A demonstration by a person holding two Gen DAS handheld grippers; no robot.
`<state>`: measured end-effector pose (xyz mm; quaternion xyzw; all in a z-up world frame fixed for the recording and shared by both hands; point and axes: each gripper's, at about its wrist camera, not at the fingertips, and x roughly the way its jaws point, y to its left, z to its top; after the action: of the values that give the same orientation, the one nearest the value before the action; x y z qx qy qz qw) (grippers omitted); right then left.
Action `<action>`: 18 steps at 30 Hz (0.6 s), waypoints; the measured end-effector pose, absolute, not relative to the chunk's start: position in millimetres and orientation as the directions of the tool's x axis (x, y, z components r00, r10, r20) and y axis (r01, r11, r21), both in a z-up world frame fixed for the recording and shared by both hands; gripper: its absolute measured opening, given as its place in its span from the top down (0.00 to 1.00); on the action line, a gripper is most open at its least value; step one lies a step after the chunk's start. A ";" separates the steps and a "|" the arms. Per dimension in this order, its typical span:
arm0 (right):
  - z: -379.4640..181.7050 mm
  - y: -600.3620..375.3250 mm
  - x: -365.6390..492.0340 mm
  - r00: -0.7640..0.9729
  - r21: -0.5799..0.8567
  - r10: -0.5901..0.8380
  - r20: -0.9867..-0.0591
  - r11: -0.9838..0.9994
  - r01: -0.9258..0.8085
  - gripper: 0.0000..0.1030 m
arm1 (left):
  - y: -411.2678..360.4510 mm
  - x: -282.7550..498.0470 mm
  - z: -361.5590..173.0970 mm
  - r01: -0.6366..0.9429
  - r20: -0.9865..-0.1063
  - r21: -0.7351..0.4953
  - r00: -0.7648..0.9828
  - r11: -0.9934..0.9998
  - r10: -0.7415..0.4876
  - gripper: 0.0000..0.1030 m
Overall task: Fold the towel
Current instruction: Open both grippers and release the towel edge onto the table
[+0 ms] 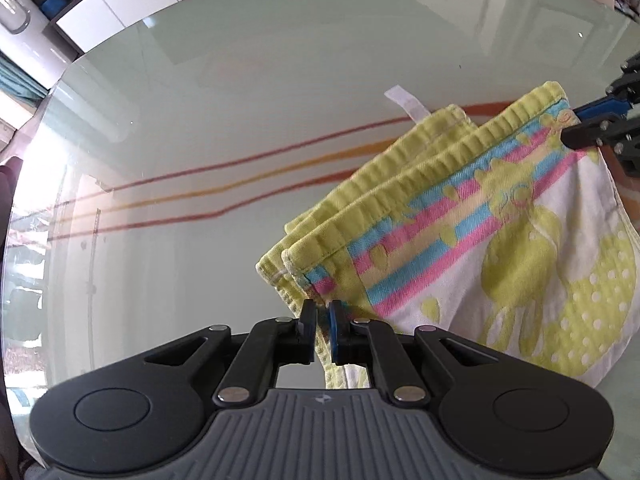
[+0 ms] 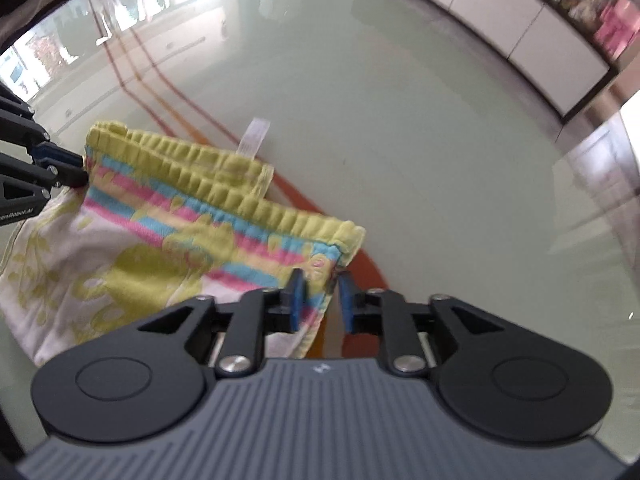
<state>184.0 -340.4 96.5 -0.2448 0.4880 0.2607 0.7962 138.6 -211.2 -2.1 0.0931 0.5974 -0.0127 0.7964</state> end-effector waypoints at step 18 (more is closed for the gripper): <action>114.2 -373.5 73.0 0.370 -0.119 0.340 -0.864 0.577 -0.808 0.57 | -190.1 49.4 29.4 0.117 -0.922 0.142 0.377 0.983 0.088 0.62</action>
<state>73.0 -373.5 114.2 -0.2762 0.4235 0.3680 0.7804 49.4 -190.1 29.4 0.0918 0.5578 -0.0085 0.8248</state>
